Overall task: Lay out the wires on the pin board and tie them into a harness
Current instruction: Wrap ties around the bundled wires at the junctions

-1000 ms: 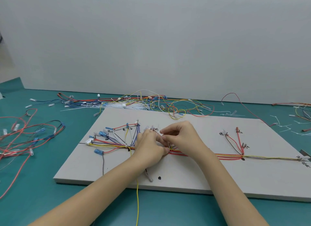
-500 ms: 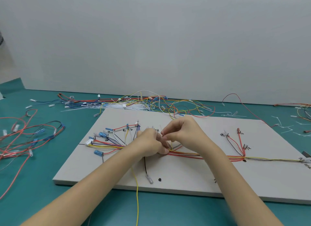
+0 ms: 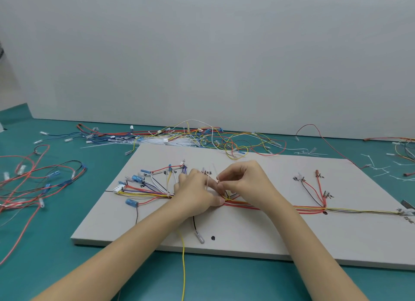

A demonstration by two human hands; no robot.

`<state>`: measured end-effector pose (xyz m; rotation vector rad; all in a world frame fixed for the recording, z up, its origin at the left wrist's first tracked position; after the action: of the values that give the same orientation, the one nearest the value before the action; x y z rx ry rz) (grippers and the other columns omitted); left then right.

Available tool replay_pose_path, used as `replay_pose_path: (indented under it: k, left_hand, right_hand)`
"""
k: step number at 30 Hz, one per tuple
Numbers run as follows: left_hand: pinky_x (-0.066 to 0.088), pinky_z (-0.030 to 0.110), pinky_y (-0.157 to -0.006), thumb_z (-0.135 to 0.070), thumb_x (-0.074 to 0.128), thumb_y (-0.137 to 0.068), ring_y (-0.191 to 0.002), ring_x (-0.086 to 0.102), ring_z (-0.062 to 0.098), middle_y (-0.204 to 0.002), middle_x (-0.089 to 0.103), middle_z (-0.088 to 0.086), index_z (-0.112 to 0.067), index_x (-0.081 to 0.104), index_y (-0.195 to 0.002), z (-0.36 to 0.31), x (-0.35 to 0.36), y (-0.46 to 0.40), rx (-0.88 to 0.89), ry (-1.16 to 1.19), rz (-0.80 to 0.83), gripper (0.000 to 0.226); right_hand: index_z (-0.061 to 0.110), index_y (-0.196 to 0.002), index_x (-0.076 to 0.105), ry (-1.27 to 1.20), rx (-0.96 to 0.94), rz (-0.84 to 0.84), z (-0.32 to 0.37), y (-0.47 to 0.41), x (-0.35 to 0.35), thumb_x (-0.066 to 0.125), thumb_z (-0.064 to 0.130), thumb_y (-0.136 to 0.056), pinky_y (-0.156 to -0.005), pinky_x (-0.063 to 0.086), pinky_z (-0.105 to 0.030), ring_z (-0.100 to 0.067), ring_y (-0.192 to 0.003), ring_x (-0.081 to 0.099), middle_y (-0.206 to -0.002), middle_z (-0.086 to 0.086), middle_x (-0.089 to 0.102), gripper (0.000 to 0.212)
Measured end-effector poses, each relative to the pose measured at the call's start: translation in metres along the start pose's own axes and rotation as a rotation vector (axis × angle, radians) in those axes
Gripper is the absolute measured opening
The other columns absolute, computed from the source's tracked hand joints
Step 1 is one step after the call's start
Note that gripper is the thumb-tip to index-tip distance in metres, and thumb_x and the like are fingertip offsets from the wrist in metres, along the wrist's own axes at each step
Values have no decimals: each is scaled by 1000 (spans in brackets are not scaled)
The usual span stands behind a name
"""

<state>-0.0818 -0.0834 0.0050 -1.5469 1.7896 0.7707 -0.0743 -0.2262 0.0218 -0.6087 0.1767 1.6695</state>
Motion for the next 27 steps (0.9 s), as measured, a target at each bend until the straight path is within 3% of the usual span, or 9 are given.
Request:
replay_pose_path:
  k: [5, 10, 19, 23, 27]
  left_hand:
    - [39, 34, -104, -37, 83, -68, -124, 35, 29, -118, 45, 13, -41, 74, -93, -1, -7, -6, -101, 69, 78, 28]
    - [40, 34, -102, -38, 84, -66, -120, 35, 29, -113, 53, 15, -44, 69, -71, -4, -11, -7, -62, 34, 122, 17]
    - [40, 43, -102, -34, 84, -71, -115, 44, 25, -71, 52, -9, -37, 74, -78, -3, -12, -8, 28, 46, 148, 13]
    - [41, 44, -101, -34, 83, -71, -113, 48, 27, -71, 52, -10, -39, 72, -76, -1, -12, -8, 59, 45, 168, 13]
    - [40, 35, -91, -37, 83, -72, -107, 48, 23, -76, 56, -4, -41, 69, -72, 1, -13, -11, 71, 33, 177, 14]
  right_hand:
    - [19, -65, 75, 90, 21, 2, -7, 2, 0, 73, 2, -73, -60, 54, -29, -8, -59, 63, -65, -2, 72, 19]
    - [32, -60, 70, 162, 9, 10, -10, 1, 1, 71, 2, -75, -60, 54, -22, -4, -59, 63, -67, 4, 72, 34]
    - [34, -58, 67, 243, -21, 28, -13, -1, -1, 74, 2, -73, -59, 53, -21, 0, -56, 62, -59, 10, 68, 36]
    - [32, -59, 68, 272, 1, 60, -10, -2, -2, 73, 2, -74, -62, 55, -29, -7, -58, 64, -62, 4, 70, 34]
    - [24, -67, 70, 324, 30, 114, -6, -3, -4, 71, 6, -80, -69, 55, -35, -19, -68, 66, -72, -5, 72, 22]
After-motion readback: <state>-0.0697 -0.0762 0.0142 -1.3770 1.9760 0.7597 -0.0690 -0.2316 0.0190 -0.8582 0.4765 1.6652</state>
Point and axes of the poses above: each hand's wrist, its own y-axis away from the middle knuckle, its own x-axis out of the palm, z = x × y, the point moved 3 cm from there along -y, towards the middle knuckle
